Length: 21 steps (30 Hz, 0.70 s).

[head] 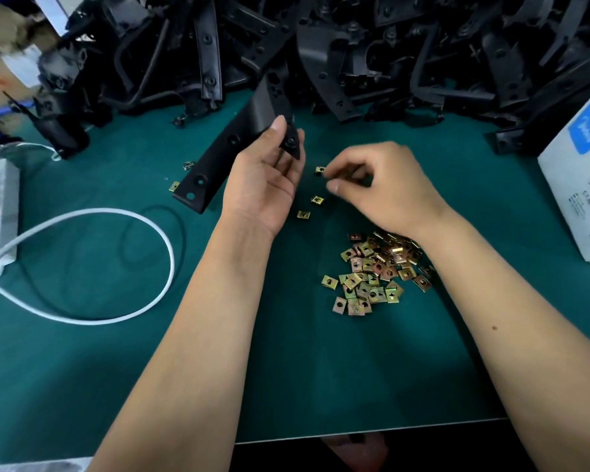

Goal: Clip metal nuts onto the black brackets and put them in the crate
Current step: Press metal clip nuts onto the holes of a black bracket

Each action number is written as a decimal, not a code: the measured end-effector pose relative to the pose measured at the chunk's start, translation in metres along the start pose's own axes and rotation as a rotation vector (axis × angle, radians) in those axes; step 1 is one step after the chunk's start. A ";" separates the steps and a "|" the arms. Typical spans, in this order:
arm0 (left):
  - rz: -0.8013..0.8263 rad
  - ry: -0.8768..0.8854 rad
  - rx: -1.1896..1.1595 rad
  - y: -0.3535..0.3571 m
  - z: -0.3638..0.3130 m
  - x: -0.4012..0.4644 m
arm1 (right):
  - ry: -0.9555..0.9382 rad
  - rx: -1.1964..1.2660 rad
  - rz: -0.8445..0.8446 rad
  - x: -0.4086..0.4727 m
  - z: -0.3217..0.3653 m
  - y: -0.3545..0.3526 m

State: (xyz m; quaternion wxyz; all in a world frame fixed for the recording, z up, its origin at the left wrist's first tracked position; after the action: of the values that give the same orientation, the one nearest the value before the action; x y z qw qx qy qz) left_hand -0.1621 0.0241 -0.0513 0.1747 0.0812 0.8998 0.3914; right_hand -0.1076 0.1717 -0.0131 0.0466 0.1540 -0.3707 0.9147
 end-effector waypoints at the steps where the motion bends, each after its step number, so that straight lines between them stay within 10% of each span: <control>1: -0.010 0.003 -0.028 -0.002 -0.001 0.001 | -0.035 -0.064 0.067 0.000 0.005 0.008; 14: -0.051 0.025 0.201 -0.004 0.001 0.002 | -0.055 -0.235 0.055 0.001 0.011 0.013; 21: -0.002 -0.031 0.293 -0.001 0.007 0.000 | 0.229 0.707 -0.209 -0.002 -0.012 0.003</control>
State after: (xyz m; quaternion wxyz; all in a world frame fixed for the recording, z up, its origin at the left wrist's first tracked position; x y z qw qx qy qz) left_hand -0.1596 0.0279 -0.0567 0.1752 0.1109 0.9446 0.2546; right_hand -0.1093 0.1777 -0.0236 0.1249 0.0944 -0.0074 0.9876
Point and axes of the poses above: each hand's wrist, its own x-axis towards the middle knuckle, its own y-axis out of the palm, z = x × y, the point moved 9 cm from there along x, towards the middle knuckle, and after that the axes turned 3 degrees about -y, right-handed, at the moved point
